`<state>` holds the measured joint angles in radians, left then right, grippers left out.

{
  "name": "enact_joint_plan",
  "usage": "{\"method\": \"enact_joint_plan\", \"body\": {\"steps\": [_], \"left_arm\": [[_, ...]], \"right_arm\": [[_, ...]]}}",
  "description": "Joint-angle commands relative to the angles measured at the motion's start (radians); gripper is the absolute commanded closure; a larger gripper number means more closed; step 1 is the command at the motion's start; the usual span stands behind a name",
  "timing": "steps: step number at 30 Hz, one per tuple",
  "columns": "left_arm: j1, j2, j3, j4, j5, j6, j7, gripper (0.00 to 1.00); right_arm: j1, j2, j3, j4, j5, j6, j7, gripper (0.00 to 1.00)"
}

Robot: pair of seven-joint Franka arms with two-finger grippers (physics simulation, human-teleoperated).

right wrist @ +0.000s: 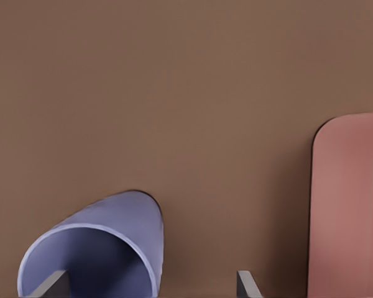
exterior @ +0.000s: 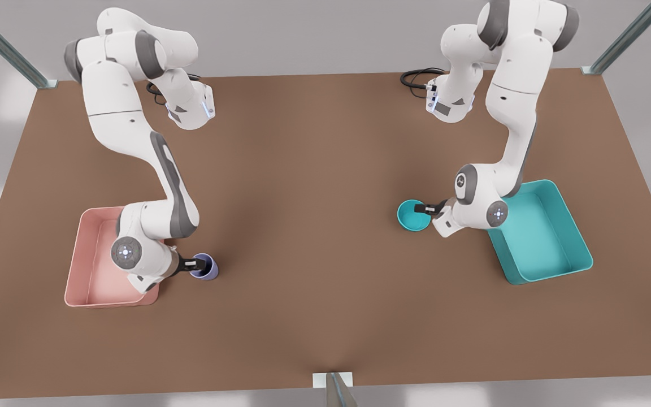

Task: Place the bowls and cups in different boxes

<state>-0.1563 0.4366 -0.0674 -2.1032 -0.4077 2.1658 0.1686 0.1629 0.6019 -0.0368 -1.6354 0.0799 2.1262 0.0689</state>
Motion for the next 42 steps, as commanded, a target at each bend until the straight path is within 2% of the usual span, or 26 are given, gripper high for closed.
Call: {"method": "enact_joint_plan", "body": {"steps": [1, 3, 4, 5, 6, 7, 8, 9, 11, 13, 14, 15, 18, 21, 24, 26, 29, 32, 33, 34, 35, 36, 39, 41, 42], "left_arm": [[-0.002, 0.017, -0.006, 0.002, -0.026, 0.114, 0.253, 0.0], [-0.002, 0.042, -0.011, 0.002, -0.022, 0.117, 0.256, 0.0], [-0.002, 0.044, -0.012, 0.0, -0.02, 0.114, 0.256, 0.16], [0.0, 0.045, -0.011, 0.002, -0.022, 0.105, 0.256, 0.46], [0.006, 0.051, -0.011, 0.002, -0.026, 0.101, 0.282, 0.69], [0.006, 0.053, -0.011, 0.002, -0.054, 0.101, 0.282, 0.76], [0.006, 0.059, -0.011, 0.003, -0.056, 0.1, 0.282, 0.79], [0.006, 0.057, -0.011, 0.003, -0.056, 0.097, 0.282, 0.79], [0.014, 0.056, -0.011, 0.038, -0.051, 0.025, 0.279, 0.79], [0.018, 0.036, -0.009, 0.058, -0.042, -0.026, 0.269, 0.79], [0.047, 0.036, 0.006, 0.14, 0.036, -0.168, 0.269, 0.79], [0.051, 0.025, 0.075, 0.245, 0.121, -0.32, 0.265, 0.79], [0.072, 0.013, 0.256, 0.471, 0.219, -0.429, 0.264, 0.79], [0.19, 0.09, 0.305, 0.646, 0.222, -0.463, 0.278, 0.79], [0.207, 0.125, 0.377, 0.626, 0.224, -0.422, 0.324, 0.79], [0.209, 0.126, 0.379, 0.502, 0.25, -0.279, 0.328, 0.79], [0.209, 0.191, 0.379, 0.459, 0.244, -0.136, 0.327, 0.79], [0.215, 0.238, 0.379, 0.459, 0.242, -0.103, 0.327, 0.79], [0.215, 0.238, 0.377, 0.459, 0.244, -0.106, 0.327, 0.69], [0.215, 0.237, 0.376, 0.459, 0.244, -0.112, 0.327, 0.2], [0.215, 0.234, 0.376, 0.459, 0.244, -0.113, 0.328, 0.0], [0.215, 0.208, 0.376, 0.462, 0.25, -0.123, 0.33, 0.0], [0.216, -0.021, 0.42, 0.474, 0.386, -0.291, 0.304, 0.0], [0.189, -0.13, 0.374, 0.491, 0.386, -0.391, 0.154, 0.0], [0.158, -0.179, 0.311, 0.494, 0.394, -0.449, 0.007, 0.0]], "right_arm": [[0.003, 0.01, 0.0, -0.007, 0.0, 0.035, 0.014, 0.0], [0.001, 0.024, 0.0, -0.012, 0.0, 0.035, 0.014, 0.0], [0.001, 0.029, 0.0, -0.012, 0.0, 0.037, 0.015, 0.0], [0.001, 0.032, 0.0, -0.012, 0.001, 0.037, 0.014, 0.0], [0.0, 0.033, 0.0, -0.012, 0.006, 0.038, 0.015, 0.0], [0.0, 0.036, 0.0, -0.012, 0.007, 0.038, 0.015, 0.04], [0.0, 0.038, 0.0, -0.012, 0.007, 0.038, 0.014, 0.16], [0.0, 0.039, 0.0, -0.012, 0.007, 0.038, 0.014, 0.31], [0.0, 0.05, 0.0, -0.011, 0.007, 0.043, 0.011, 0.42], [0.0, 0.056, 0.0, -0.007, 0.007, 0.046, 0.011, 0.57], [0.0, 0.055, 0.0, -0.003, 0.009, 0.044, 0.011, 0.68], [0.0, 0.055, 0.001, 0.0, 0.009, 0.044, 0.011, 0.78], [-0.003, 0.021, 0.001, 0.016, 0.011, 0.041, 0.011, 0.79], [-0.026, -0.109, -0.003, 0.017, 0.011, -0.015, -0.04, 0.79], [-0.157, -0.214, -0.012, 0.02, -0.005, -0.19, -0.245, 0.79], [-0.266, -0.215, -0.015, 0.022, -0.006, -0.204, -0.416, 0.79], [-0.333, -0.16, -0.028, 0.052, -0.065, -0.189, -0.454, 0.79], [-0.391, -0.087, -0.028, 0.052, -0.062, -0.126, -0.454, 0.79], [-0.393, -0.059, -0.029, 0.055, -0.06, -0.1, -0.454, 0.79], [-0.393, -0.034, -0.028, 0.057, -0.058, -0.08, -0.452, 0.79], [-0.391, -0.013, -0.029, 0.057, -0.062, -0.062, -0.452, 0.79], [-0.388, 0.007, -0.029, 0.057, -0.063, -0.042, -0.449, 0.79], [-0.381, 0.052, -0.026, 0.051, -0.058, 0.031, -0.44, 0.79], [-0.378, 0.055, -0.025, 0.048, -0.055, 0.037, -0.439, 0.79], [-0.373, 0.061, -0.023, 0.049, -0.054, 0.037, -0.439, 0.42]]}}
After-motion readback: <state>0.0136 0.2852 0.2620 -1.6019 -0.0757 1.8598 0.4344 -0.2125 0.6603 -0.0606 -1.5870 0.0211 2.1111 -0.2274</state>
